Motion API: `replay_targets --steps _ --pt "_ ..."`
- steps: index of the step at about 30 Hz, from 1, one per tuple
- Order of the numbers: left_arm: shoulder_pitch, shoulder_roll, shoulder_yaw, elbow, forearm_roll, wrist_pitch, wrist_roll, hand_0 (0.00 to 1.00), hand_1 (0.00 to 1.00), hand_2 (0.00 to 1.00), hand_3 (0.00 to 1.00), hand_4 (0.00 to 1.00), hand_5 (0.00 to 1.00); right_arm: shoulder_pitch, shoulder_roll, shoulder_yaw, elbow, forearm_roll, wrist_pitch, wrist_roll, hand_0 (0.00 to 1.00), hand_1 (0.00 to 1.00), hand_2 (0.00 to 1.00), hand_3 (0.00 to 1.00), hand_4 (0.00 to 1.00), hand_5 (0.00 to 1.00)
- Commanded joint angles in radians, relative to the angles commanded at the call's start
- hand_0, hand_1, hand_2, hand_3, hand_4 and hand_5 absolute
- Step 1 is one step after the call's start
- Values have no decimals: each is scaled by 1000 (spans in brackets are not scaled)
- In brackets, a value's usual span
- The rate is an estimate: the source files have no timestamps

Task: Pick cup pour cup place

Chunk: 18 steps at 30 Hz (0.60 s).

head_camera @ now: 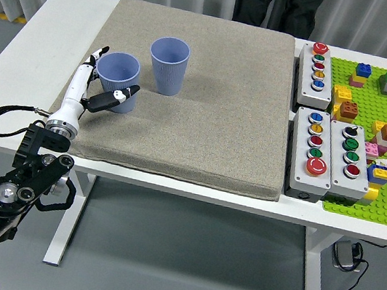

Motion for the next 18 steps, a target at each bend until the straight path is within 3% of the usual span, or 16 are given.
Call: replay_targets --steps 10,18 --pt "4 -4 6 0 5 -10 6 612 549 601 625 944 331 -1 0 4 0 -5 1 0 700 709 678 638 79 356" --pt "4 -4 10 -3 3 14 -5 596 533 585 610 932 313 -1 0 9 1 -14 3 0 700 709 679 638 79 355"
